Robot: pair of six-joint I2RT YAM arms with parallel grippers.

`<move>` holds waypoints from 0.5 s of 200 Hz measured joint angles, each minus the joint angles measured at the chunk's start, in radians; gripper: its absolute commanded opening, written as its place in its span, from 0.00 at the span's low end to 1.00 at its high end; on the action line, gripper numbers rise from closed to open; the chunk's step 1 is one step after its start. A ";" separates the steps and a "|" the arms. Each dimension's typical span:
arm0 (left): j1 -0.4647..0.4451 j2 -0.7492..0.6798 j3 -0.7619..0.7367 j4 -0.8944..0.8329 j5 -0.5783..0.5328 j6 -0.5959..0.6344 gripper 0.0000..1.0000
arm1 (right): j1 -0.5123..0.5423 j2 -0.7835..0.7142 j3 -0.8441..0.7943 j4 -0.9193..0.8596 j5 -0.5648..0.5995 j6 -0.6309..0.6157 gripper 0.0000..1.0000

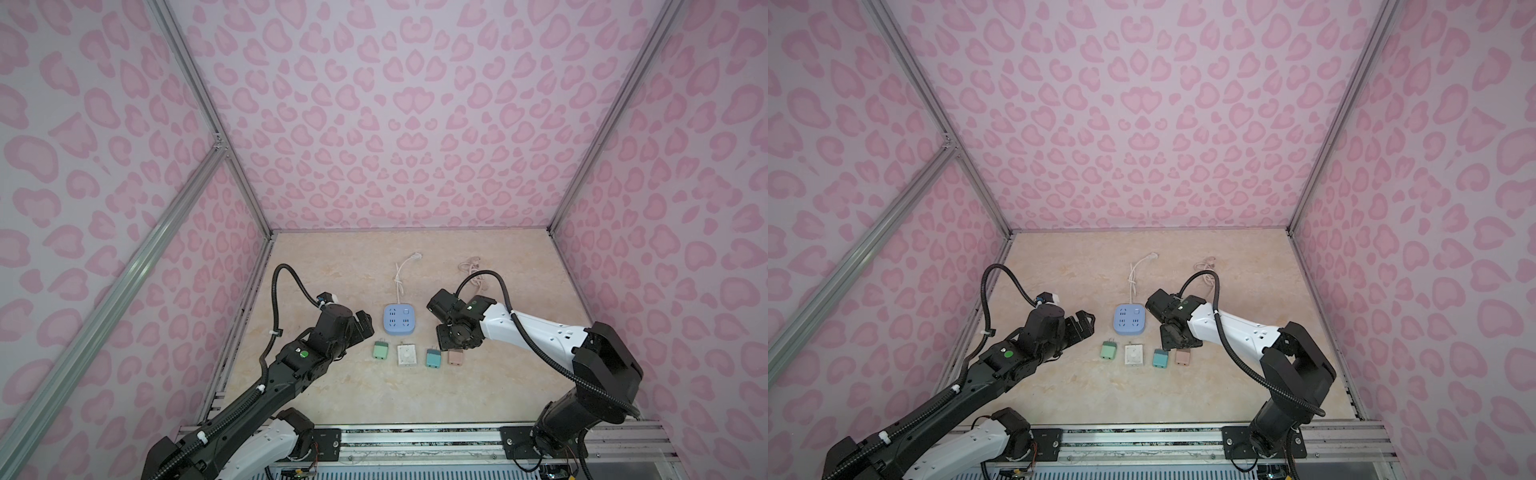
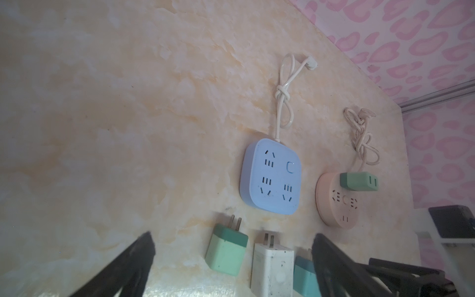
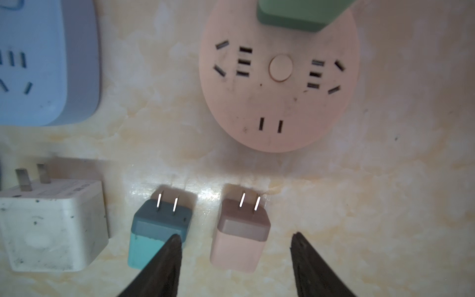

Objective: Insert the plug
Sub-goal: 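Move the right gripper down over the pink plug in the row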

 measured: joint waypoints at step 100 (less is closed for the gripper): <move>-0.002 0.004 -0.009 0.008 0.035 0.002 0.99 | 0.002 0.036 -0.077 0.019 -0.047 0.057 0.57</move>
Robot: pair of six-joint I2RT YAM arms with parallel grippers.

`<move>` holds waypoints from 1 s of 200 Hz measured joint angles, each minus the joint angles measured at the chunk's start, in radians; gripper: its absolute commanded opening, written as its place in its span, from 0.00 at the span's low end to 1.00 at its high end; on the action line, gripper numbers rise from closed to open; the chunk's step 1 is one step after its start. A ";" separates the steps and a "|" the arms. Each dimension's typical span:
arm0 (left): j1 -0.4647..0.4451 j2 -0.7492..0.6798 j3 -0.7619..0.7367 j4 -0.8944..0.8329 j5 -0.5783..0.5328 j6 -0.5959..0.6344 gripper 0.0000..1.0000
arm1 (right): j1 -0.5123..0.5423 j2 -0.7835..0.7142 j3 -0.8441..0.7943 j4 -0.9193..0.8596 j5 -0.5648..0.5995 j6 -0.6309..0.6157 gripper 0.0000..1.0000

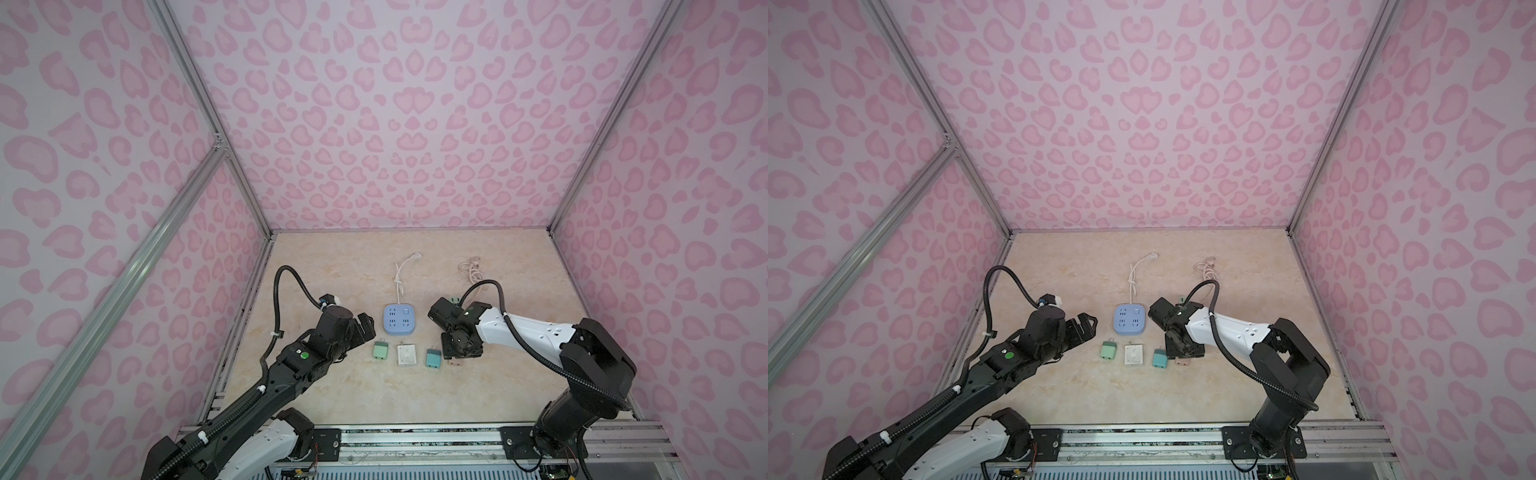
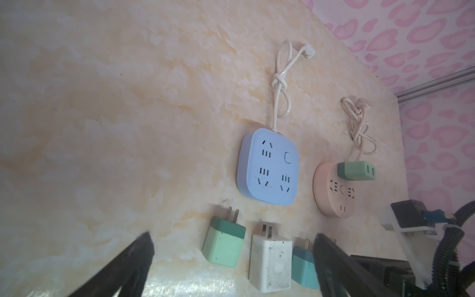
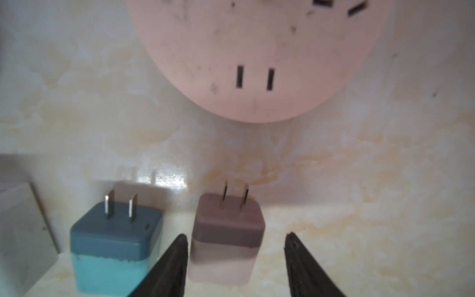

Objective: Insert the plug
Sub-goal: 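Move the right gripper down over the pink plug in the row, then grasp and lift the pink plug with the right gripper while the left arm reaches in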

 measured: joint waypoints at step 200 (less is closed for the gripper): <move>-0.008 -0.003 -0.007 0.018 0.027 -0.004 1.00 | 0.000 0.007 -0.065 0.070 -0.057 -0.024 0.32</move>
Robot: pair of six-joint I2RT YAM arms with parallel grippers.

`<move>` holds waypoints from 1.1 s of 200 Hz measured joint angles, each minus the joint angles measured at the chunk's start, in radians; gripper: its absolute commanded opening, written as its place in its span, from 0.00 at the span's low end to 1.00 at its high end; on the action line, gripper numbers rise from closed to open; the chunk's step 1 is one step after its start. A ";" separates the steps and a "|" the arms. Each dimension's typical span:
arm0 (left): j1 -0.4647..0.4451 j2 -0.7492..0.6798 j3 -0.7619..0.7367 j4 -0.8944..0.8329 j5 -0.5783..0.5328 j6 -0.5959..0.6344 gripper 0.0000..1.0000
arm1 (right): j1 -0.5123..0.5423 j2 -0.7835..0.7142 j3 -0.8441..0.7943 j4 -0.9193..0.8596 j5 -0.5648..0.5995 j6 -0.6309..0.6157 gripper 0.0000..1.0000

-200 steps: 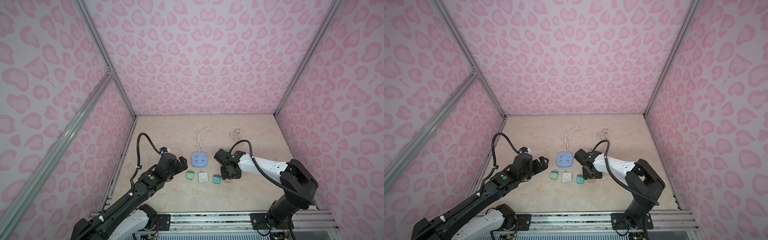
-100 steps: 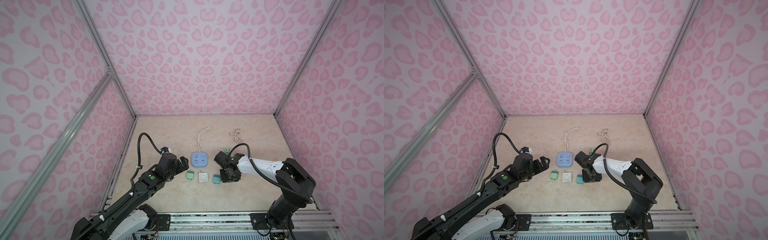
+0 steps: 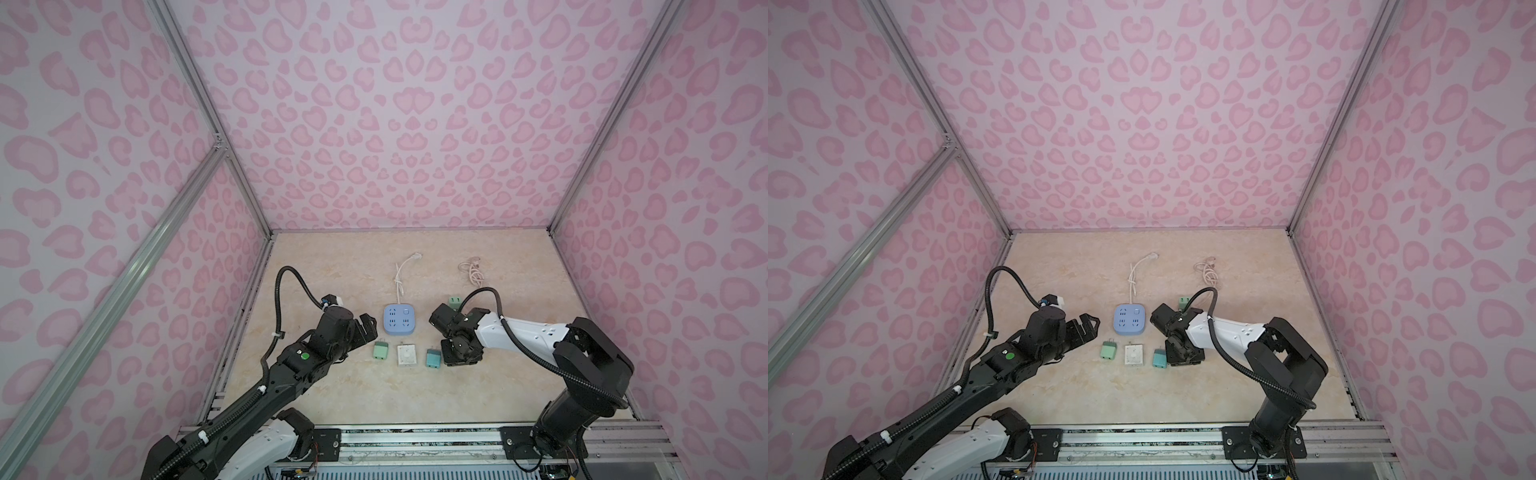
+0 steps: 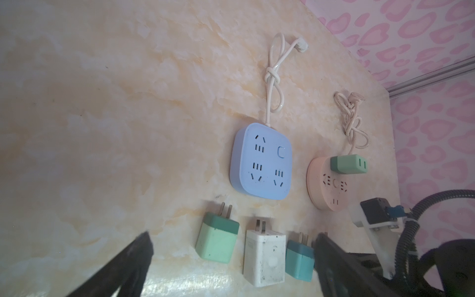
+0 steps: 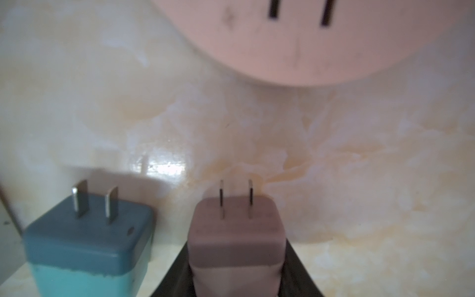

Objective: Insert the plug
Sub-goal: 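Grasp and lift the pink plug with the right gripper while the left arm reaches in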

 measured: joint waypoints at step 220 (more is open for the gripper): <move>-0.066 0.273 0.095 0.268 0.626 0.024 0.83 | 0.182 -0.278 0.149 -0.005 -0.039 -0.418 0.04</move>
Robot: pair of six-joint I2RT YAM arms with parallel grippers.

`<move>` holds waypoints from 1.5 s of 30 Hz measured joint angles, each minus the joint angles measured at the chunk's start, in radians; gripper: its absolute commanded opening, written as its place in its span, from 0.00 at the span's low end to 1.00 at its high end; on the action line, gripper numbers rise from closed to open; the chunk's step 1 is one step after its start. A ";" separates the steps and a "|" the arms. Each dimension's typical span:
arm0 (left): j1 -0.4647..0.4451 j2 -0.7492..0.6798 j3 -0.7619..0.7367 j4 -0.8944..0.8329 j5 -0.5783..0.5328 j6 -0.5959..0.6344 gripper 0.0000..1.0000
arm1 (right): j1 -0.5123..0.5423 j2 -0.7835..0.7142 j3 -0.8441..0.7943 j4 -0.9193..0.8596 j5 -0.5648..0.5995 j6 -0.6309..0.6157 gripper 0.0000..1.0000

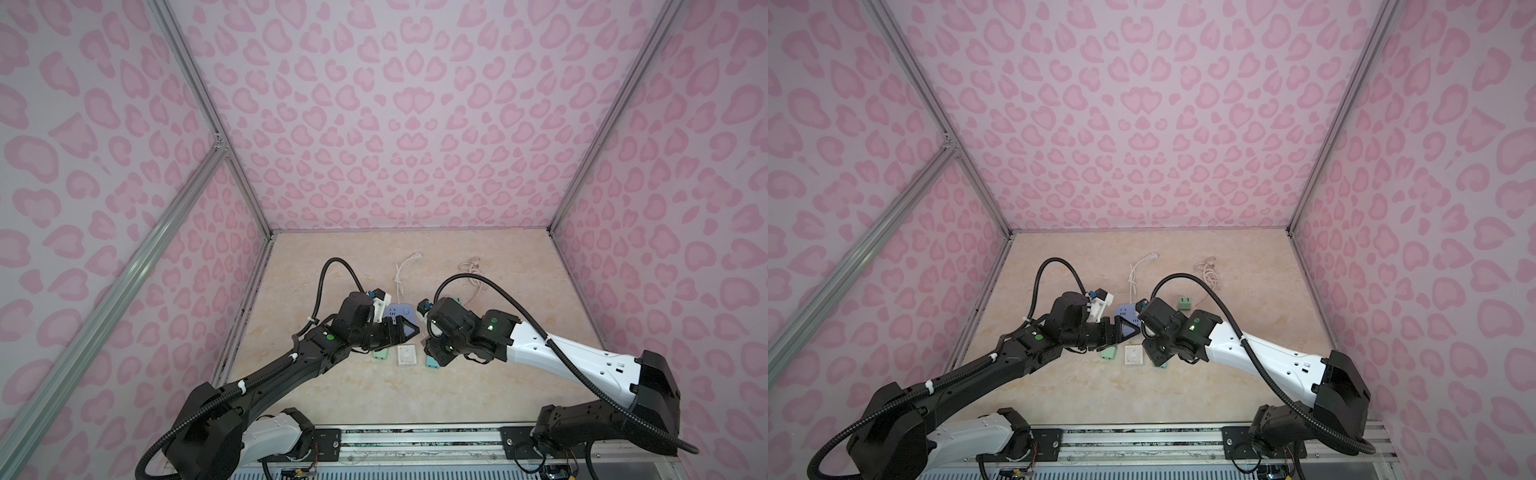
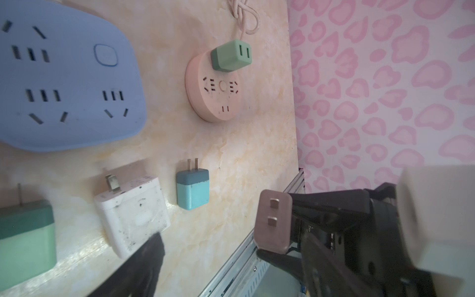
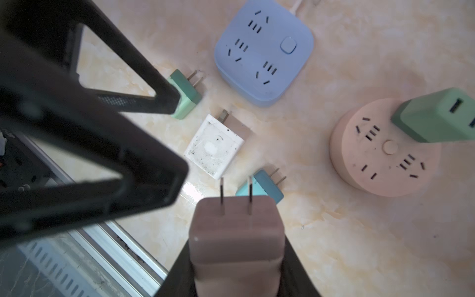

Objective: Insert the plug
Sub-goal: 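Grasp and lift the pink plug with the right gripper while the left arm reaches in, then bring the pink plug to the left gripper while the left gripper closes on it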

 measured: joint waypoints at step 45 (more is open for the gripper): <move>-0.060 0.062 0.003 0.133 0.026 -0.050 0.45 | -0.027 0.098 0.123 -0.052 -0.090 -0.075 0.06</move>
